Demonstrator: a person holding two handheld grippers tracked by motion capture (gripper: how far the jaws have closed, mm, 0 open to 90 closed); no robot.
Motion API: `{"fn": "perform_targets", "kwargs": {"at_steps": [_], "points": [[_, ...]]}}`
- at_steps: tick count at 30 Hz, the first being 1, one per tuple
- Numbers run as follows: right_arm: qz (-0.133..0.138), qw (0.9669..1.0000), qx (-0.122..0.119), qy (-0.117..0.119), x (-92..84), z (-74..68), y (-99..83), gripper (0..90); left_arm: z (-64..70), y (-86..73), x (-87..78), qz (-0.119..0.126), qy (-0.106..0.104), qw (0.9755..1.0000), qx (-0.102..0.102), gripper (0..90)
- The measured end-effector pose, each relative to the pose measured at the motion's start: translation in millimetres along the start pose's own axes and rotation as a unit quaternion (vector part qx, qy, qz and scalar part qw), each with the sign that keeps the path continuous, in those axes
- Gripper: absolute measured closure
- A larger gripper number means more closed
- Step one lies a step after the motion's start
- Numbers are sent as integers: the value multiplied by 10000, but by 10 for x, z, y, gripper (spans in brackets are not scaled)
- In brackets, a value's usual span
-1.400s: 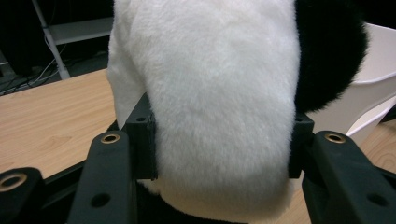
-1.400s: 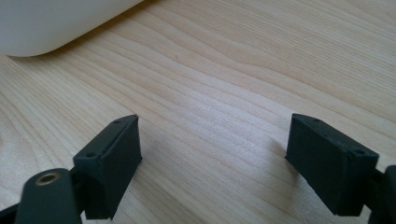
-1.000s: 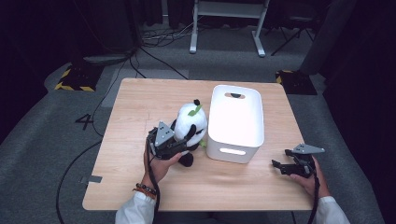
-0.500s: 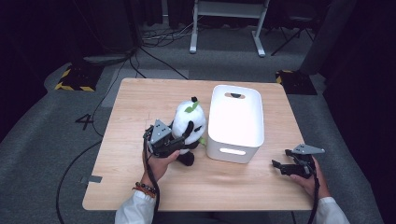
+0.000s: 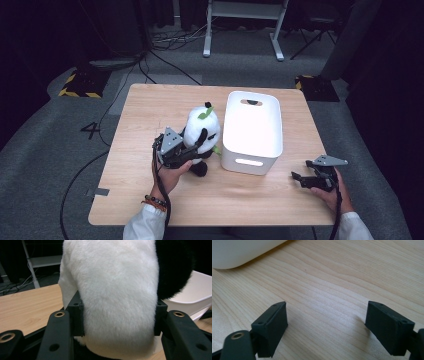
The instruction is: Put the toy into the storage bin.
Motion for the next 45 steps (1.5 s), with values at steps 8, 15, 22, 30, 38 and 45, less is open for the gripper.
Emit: {"fn": "perform_targets", "kwargs": {"at_steps": [8, 15, 22, 30, 38, 45], "points": [[0, 10000, 0, 0, 0, 0, 0, 181, -28, 170, -58, 113, 87, 9998, 103, 470], [-2, 10000, -1, 8, 0, 1, 0, 181, -49, 292, -87, 284, 64, 9995, 124, 469], [2, 10000, 8, 39, -2, 2, -2, 189, -76, 437, -128, 377, 107, 9991, 165, 467], [7, 10000, -3, 18, -3, -1, -3, 189, -54, 574, -125, 464, 49, 9987, 206, 465], [9, 10000, -4, 17, -4, 0, -3, 189, -42, 707, -117, 581, -14, 9981, 202, 459], [13, 10000, -5, 14, -5, -2, -4, 189, -38, 809, -101, 653, -59, 9976, 206, 455]]}}
Point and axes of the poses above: each handheld gripper's, and its own axes: x roughly forward along the jaws, y roughly out of its top, z roughly to its right, the point moved 1 cm from there along x, roughly forward along the jaws, and after that the axes turned 9 degrees about x, right-handed, at the moved point
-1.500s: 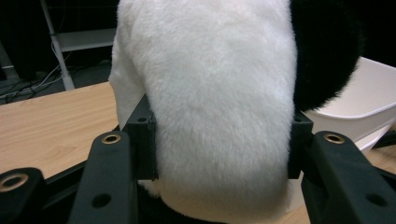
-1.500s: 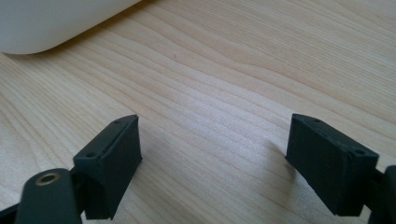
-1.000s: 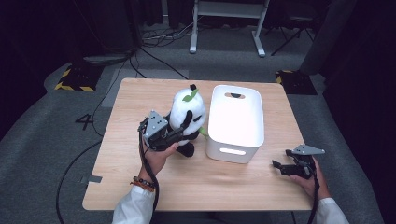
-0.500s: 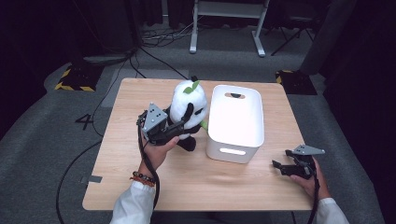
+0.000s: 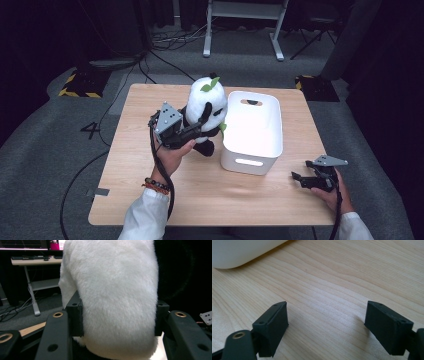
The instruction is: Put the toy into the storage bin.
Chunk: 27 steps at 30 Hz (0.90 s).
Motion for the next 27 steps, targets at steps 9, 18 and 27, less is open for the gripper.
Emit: {"fn": "perform_targets", "kwargs": {"at_steps": [9, 18, 27], "points": [[-6, 10000, 4, 9, -1, 2, -1, 189, 23, 90, 53, 38, -19, 10000, 37, 454], [-5, 10000, 3, 10, -1, 2, -1, 191, 115, 191, 123, 102, -60, 9999, 103, 453], [-11, 10000, 4, 19, -2, 4, -2, 191, 124, 308, 149, 199, -51, 9997, 137, 453]]}}
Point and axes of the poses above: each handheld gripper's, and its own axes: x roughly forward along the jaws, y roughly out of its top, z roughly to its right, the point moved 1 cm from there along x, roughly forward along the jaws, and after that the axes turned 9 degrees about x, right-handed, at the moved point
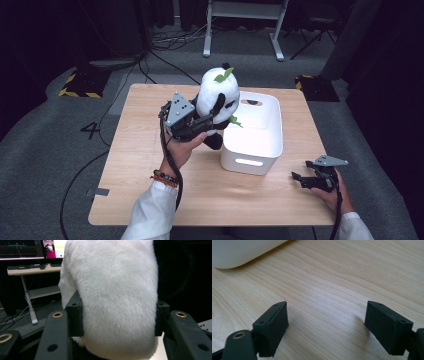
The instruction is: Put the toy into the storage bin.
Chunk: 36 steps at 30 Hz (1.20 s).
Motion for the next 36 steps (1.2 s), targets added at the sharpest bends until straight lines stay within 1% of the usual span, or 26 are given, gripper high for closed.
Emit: {"fn": "perform_targets", "kwargs": {"at_steps": [4, 9, 12, 13, 15, 19, 23, 27, 30, 36], "points": [[0, 10000, 1, 1, 0, 0, 0, 191, 7, 49, 12, 42, -17, 10000, 27, 453], [0, 10000, 6, 11, 1, 1, 0, 191, 37, 119, 41, 129, -134, 9998, -3, 453], [0, 10000, 4, 3, 0, 0, 0, 191, 74, 184, 58, 193, -195, 9996, 18, 453], [0, 10000, 4, 3, 0, 0, 0, 191, 74, 184, 58, 193, -195, 9996, 18, 452], [0, 10000, 9, 9, 1, 1, 0, 191, 126, 229, 90, 237, -278, 9993, 55, 452], [2, 10000, 0, -1, 0, -1, 0, 191, 189, 264, 142, 254, -361, 9990, 77, 452], [0, 10000, 17, 13, 1, 0, 1, 191, 250, 282, 188, 350, -468, 9983, 22, 452], [0, 10000, 15, 12, 1, 0, 0, 191, 339, 271, 264, 334, -605, 9976, 43, 452], [1, 10000, 13, 12, 1, 0, 0, 190, 392, 258, 315, 354, -690, 9970, 0, 452], [-2, 10000, 16, 14, 1, 0, 0, 191, 522, 238, 421, 319, -898, 9954, 61, 451]]}}
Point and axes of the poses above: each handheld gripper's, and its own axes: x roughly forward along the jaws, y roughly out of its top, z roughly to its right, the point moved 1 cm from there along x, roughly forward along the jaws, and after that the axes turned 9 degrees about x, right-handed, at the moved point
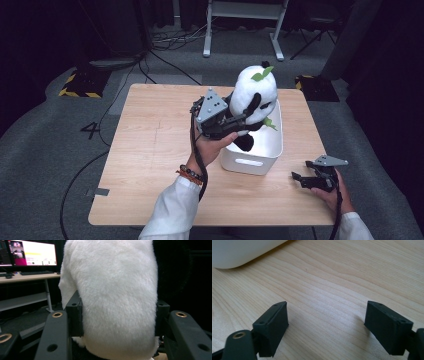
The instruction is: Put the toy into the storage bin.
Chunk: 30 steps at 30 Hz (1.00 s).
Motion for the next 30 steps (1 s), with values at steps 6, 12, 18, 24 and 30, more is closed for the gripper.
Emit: {"fn": "perform_targets", "kwargs": {"at_steps": [6, 12, 18, 24, 30], "points": [[-7, 10000, -3, 8, -2, 1, -2, 191, 106, -73, 135, -107, -167, 9998, 59, 450], [-9, 10000, -2, 8, -2, 2, -2, 191, 158, -119, 200, -95, -242, 9997, 20, 450], [-8, 10000, -2, 9, -1, 3, -1, 191, 151, -116, 240, -72, -155, 9998, 124, 449], [-5, 10000, -5, 8, -1, 4, -1, 191, 117, -151, 358, -168, -122, 9996, 167, 449], [-5, 10000, -7, 8, -3, 1, -2, 191, 77, -227, 435, -147, -125, 9998, 37, 447]]}}
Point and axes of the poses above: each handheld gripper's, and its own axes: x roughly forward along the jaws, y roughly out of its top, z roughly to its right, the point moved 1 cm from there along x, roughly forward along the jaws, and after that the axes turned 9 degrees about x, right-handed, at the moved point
